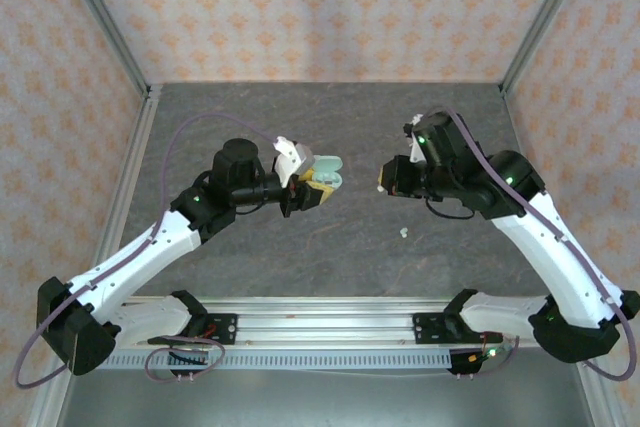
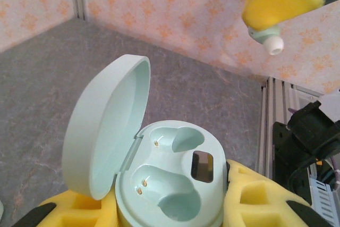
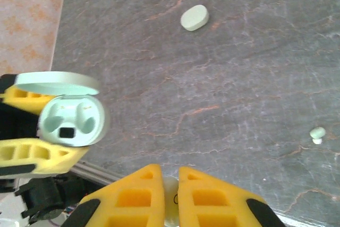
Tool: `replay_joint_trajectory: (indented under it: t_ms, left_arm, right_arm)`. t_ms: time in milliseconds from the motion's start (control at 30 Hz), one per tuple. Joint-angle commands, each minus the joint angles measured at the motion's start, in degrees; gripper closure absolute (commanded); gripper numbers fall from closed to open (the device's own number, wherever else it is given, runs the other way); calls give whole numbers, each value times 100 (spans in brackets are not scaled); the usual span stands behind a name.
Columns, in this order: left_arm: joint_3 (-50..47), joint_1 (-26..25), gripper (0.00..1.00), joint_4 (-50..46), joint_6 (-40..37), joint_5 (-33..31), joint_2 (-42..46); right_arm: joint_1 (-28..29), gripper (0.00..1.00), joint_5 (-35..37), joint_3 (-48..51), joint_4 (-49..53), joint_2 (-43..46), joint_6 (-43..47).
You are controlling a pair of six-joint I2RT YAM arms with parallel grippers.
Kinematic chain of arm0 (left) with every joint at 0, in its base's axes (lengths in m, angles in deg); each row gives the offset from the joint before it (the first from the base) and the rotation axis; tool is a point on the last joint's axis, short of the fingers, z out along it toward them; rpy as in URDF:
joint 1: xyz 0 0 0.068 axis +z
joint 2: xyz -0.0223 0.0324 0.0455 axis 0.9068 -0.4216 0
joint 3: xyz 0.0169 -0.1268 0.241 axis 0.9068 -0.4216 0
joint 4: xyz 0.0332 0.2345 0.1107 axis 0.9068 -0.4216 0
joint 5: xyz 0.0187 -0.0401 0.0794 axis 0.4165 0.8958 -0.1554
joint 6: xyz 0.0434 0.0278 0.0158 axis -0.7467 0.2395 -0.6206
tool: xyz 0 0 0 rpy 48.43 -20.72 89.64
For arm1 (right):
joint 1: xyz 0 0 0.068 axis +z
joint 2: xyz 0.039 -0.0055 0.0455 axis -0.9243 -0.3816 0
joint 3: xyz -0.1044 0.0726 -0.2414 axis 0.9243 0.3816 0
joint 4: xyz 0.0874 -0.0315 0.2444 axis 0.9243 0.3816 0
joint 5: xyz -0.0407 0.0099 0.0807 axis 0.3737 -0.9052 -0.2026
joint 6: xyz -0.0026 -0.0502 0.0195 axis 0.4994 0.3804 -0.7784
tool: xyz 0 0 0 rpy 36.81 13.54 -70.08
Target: Insert the wireless bluetooth earbuds into the charging case
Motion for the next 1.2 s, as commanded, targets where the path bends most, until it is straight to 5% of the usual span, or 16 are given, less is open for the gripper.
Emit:
replay_joint_trajectory:
  t_ms: [0, 400, 1167]
  left_arm:
    - [1, -99, 72, 413, -214, -204, 42]
    - [21, -226, 73, 314, -338, -403, 209]
    - [24, -243, 72, 236, -347, -504, 279]
  right_arm:
    - [281, 89, 285, -458, 154, -297, -92]
    - [1024, 89, 340, -1605, -188, -1398, 144]
    - [1183, 88, 431, -1173, -747, -1642, -191]
